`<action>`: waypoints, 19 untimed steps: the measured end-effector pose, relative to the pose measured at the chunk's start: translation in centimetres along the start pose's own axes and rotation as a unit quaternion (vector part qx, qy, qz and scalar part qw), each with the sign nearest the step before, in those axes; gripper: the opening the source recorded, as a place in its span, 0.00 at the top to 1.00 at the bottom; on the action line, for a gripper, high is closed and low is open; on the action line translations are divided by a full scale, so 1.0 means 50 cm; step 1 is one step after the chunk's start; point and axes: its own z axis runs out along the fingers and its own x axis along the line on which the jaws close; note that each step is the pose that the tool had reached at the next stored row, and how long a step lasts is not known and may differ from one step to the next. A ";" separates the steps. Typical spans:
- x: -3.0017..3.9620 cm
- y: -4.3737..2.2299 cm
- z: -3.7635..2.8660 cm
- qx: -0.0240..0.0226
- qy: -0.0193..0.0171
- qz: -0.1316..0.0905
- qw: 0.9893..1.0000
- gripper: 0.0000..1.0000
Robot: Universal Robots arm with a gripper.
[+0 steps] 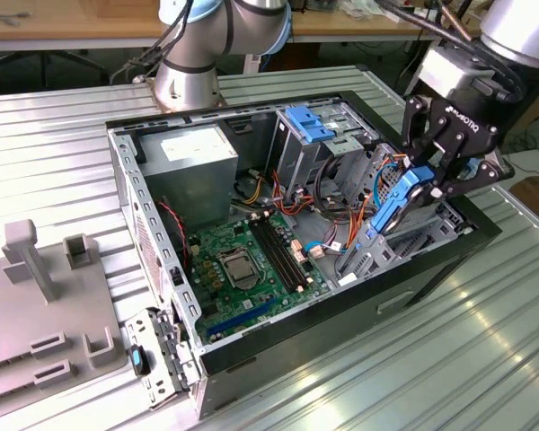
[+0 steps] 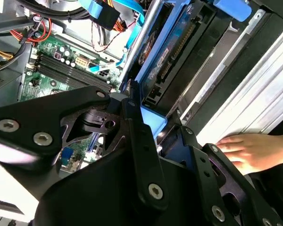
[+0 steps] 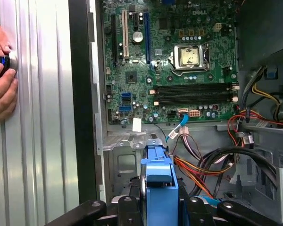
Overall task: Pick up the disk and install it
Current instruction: 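Insert the disk into the insertion slot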
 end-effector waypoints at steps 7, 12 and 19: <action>-0.001 0.000 0.026 0.000 0.000 0.000 1.000 0.63; -0.001 0.000 0.026 0.000 0.000 0.000 1.000 0.63; -0.001 0.000 0.034 0.000 0.000 0.000 1.000 0.63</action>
